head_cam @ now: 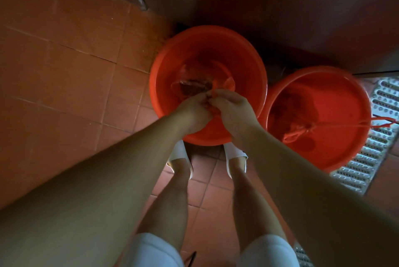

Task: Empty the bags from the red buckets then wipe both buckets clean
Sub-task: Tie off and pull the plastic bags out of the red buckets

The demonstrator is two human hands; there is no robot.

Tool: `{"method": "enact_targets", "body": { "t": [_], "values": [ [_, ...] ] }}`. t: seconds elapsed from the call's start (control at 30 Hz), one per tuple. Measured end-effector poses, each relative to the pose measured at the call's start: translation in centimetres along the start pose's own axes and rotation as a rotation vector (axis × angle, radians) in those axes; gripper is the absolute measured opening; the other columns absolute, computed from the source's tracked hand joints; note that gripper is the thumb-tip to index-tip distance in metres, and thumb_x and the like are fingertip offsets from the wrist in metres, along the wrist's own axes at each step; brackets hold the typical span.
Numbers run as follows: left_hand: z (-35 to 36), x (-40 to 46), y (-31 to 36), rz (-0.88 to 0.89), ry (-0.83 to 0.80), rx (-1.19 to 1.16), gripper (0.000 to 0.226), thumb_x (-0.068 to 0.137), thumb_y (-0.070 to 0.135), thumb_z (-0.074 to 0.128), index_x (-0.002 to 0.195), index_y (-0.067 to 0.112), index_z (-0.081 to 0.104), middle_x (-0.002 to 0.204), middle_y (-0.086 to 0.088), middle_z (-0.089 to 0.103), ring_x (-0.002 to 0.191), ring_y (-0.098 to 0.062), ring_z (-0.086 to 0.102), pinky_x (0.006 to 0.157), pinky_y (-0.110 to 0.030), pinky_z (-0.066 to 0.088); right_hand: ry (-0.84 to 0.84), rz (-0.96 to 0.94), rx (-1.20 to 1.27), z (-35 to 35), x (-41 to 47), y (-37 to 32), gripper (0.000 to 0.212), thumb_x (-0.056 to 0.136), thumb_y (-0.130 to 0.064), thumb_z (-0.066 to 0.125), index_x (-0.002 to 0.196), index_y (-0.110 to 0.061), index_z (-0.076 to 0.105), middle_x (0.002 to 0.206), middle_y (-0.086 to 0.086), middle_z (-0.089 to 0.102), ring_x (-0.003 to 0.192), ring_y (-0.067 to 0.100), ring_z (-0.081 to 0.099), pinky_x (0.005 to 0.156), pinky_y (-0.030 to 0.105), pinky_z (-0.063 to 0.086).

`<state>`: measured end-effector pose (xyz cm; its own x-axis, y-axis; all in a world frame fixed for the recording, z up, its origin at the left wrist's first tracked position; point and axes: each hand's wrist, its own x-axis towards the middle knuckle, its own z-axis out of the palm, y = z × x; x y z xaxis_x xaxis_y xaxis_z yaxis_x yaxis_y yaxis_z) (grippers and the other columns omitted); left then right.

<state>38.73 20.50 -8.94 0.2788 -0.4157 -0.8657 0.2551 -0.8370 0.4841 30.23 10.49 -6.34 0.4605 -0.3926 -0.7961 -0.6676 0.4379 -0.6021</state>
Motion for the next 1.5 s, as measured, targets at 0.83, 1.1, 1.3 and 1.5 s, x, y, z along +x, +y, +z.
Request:
{"method": "enact_targets", "body": {
  "t": [0.83, 1.1, 1.3, 1.5],
  "values": [
    [-5.4, -2.5, -0.3, -0.105, 0.291, -0.363, 0.03, 0.104, 0.025, 0.057, 0.085, 0.004, 0.067, 0.055, 0.0, 0.065, 0.061, -0.02, 0.07, 0.076, -0.038, 0.065, 0.131, -0.403, -0.535, -5.6, 2.1, 1.7, 0.033, 0.1, -0.028, 0.04, 0.117, -0.028, 0.068, 0.111, -0.008, 0.069, 0.096, 0.011, 0.063, 0.085, 0.035, 0.051],
    [-4.4, -7.0, 2.2, -0.173, 0.139, -0.66, 0.03, 0.106, 0.023, 0.054, 0.079, 0.013, 0.059, 0.057, -0.001, 0.053, 0.043, -0.014, 0.046, 0.055, -0.029, 0.059, 0.117, -0.139, 0.139, -6.5, 1.7, -1.8, 0.038, 0.098, -0.051, 0.053, 0.099, -0.022, 0.078, 0.1, 0.003, 0.077, 0.094, 0.018, 0.073, 0.081, 0.031, 0.059],
    [-3.3, -7.0, 2.2, -0.232, 0.013, -0.714, 0.029, 0.106, 0.025, 0.054, 0.079, 0.015, 0.06, 0.058, 0.0, 0.052, 0.043, -0.012, 0.043, 0.053, -0.028, 0.058, 0.085, -0.124, -0.097, -6.7, 2.8, -2.2, 0.046, 0.1, -0.056, 0.035, 0.106, -0.036, 0.077, 0.117, -0.008, 0.072, 0.114, 0.009, 0.064, 0.103, 0.038, 0.046],
    [-1.6, -4.1, 1.4, -0.14, 0.145, -0.664, 0.02, 0.105, 0.019, 0.056, 0.087, 0.019, 0.064, 0.06, 0.004, 0.06, 0.054, -0.011, 0.058, 0.073, -0.03, 0.053, 0.034, -0.037, -0.159, -5.9, 3.3, 0.2, 0.04, 0.1, -0.042, 0.038, 0.101, -0.035, 0.077, 0.11, -0.012, 0.073, 0.11, 0.009, 0.065, 0.107, 0.043, 0.042]
  ]
}}
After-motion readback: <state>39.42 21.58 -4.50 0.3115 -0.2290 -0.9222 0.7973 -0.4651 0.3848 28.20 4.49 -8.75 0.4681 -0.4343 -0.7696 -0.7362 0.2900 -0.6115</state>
